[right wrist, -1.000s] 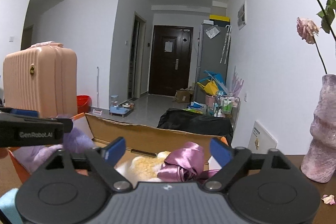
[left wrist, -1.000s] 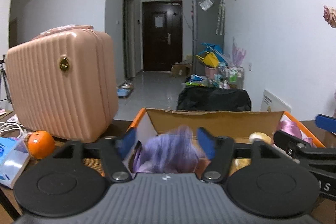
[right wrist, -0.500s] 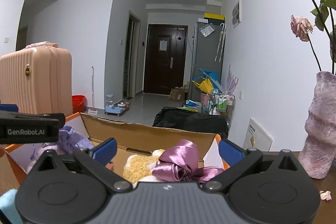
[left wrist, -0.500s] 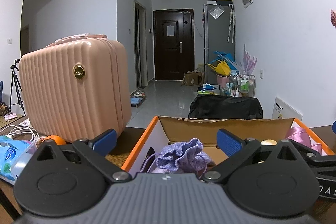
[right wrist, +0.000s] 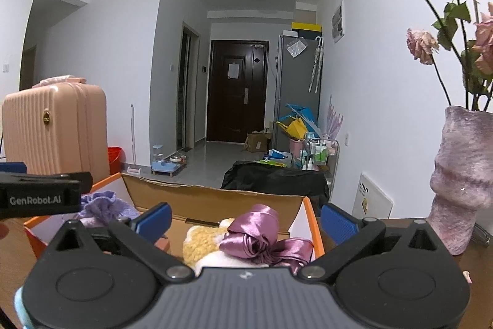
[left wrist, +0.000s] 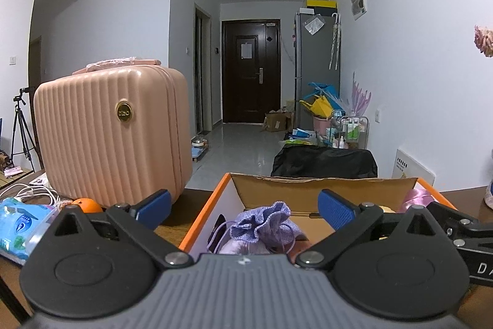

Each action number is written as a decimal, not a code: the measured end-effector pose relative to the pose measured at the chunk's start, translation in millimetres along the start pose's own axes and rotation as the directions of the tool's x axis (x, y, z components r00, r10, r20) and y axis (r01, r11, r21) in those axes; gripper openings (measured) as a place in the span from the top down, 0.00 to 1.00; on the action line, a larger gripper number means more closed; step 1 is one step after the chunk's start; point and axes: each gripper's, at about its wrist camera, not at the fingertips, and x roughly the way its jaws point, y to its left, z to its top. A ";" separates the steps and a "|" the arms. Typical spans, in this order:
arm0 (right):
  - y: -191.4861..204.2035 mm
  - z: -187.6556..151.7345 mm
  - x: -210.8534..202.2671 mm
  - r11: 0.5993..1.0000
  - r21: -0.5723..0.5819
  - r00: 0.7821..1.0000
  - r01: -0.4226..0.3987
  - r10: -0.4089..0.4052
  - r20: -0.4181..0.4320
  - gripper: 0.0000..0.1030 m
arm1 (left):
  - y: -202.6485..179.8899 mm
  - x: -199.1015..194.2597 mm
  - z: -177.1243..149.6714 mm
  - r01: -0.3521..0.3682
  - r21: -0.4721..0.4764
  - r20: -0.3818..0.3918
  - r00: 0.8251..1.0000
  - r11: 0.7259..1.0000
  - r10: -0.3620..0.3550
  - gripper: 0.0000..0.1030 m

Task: Organize soft objects
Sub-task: 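Withdraw both grippers from the box back toward the table items, then lower the right gripper onto the blue tissue pack and close it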

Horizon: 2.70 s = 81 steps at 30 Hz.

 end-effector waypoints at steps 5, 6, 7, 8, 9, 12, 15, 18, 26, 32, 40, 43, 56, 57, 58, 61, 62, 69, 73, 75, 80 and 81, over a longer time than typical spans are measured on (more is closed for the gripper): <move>1.0 -2.4 -14.7 1.000 0.007 1.000 0.000 0.000 0.003 0.00 | 1.3 -12.6 -2.5 0.011 -0.001 0.005 1.000 1.000 -0.011 0.00; 0.9 -2.7 -17.8 1.000 0.010 1.000 0.001 -0.001 0.004 0.00 | 1.6 -14.8 -2.9 0.012 0.001 0.005 1.000 1.000 -0.012 0.00; 0.9 -2.7 -20.9 1.000 0.015 1.000 0.001 -0.001 0.005 0.00 | 2.9 -17.1 -3.3 0.013 0.003 0.005 1.000 1.000 -0.013 0.00; 0.3 -2.9 -24.4 1.000 0.020 1.000 0.001 -0.001 0.007 0.00 | 3.8 -20.5 -3.9 0.016 0.004 0.005 1.000 1.000 -0.016 0.00; 0.1 -2.9 -27.3 1.000 0.023 1.000 0.001 -0.001 0.009 0.00 | 4.3 -22.8 -4.6 0.019 0.004 0.005 1.000 1.000 -0.019 0.00; -1.4 -4.3 -36.9 0.999 0.033 1.000 0.002 -0.002 0.012 0.00 | 7.0 -30.2 -6.8 0.024 0.006 0.006 1.000 1.000 -0.024 0.00; -2.5 -5.9 -46.0 0.999 0.043 1.000 0.001 -0.002 0.015 0.00 | 9.1 -39.3 -9.7 0.029 0.008 0.006 1.000 1.000 -0.030 0.00; -2.3 -8.5 -56.6 0.999 0.049 1.000 0.004 -0.004 0.019 0.00 | 10.7 -48.2 -11.3 0.035 0.006 0.005 0.999 0.999 -0.035 0.00; -1.3 -18.6 -85.4 0.998 0.062 1.000 0.000 -0.002 0.018 0.00 | 18.1 -73.2 -17.5 0.051 0.002 0.000 0.999 0.999 -0.051 0.00; 3.1 -25.8 -109.6 0.998 0.068 1.000 -0.004 0.002 0.025 0.00 | 24.3 -94.2 -24.3 0.062 0.002 -0.003 0.998 0.998 -0.062 0.00; 7.4 -35.7 -136.4 0.998 0.071 1.000 -0.001 0.000 0.020 0.00 | 34.9 -120.7 -33.3 0.075 0.005 -0.008 0.997 0.997 -0.075 0.00; 9.7 -39.4 -146.5 0.998 0.065 1.000 -0.002 0.000 0.018 0.00 | 37.9 -128.9 -36.4 0.076 0.007 -0.014 0.997 0.997 -0.076 0.00; 25.8 -56.5 -190.0 1.000 0.020 1.000 -0.015 0.014 0.018 0.00 | 50.4 -170.6 -51.2 0.107 0.027 -0.024 0.994 0.994 -0.107 0.00; 27.2 -58.0 -193.3 1.000 0.015 1.000 -0.016 0.015 0.018 0.00 | 51.2 -173.6 -51.4 0.112 0.029 -0.025 0.993 0.993 -0.111 0.00; 27.9 -59.1 -195.7 1.000 0.012 1.000 -0.017 0.017 0.016 0.00 | 52.1 -176.7 -52.4 0.118 0.030 -0.026 0.993 0.993 -0.117 0.00; 31.0 -64.0 -205.0 1.000 0.009 1.000 -0.025 0.025 0.009 0.00 | 55.1 -185.0 -54.6 0.129 0.036 -0.028 0.991 0.991 -0.128 0.00; 32.2 -65.9 -208.0 1.000 0.006 1.000 -0.027 0.027 0.006 0.00 | 55.7 -188.2 -55.7 0.135 0.038 -0.029 0.991 0.990 -0.134 0.00; 38.8 -75.4 -227.0 0.999 -0.003 0.999 -0.037 0.037 -0.002 0.00 | 63.9 -207.1 -63.9 0.163 0.051 -0.044 0.986 0.985 -0.161 0.00; 41.3 -80.4 -233.8 0.999 -0.007 0.999 -0.039 0.039 -0.012 0.00 | 70.2 -216.7 -69.6 0.177 0.052 -0.057 0.983 0.983 -0.174 0.00; 42.2 -82.2 -235.1 0.999 -0.009 0.999 -0.039 0.038 -0.018 0.00 | 73.3 -220.8 -71.8 0.181 0.051 -0.063 0.982 0.982 -0.178 0.00; 43.7 -84.1 -233.9 0.999 -0.013 0.999 -0.032 0.031 -0.032 0.00 | 78.0 -226.1 -75.3 0.192 0.044 -0.074 0.979 0.980 -0.189 0.00; 43.8 -84.5 -233.4 0.999 -0.013 0.999 -0.031 0.030 -0.035 0.00 | 78.1 -226.1 -75.6 0.193 0.042 -0.073 0.979 0.980 -0.189 0.00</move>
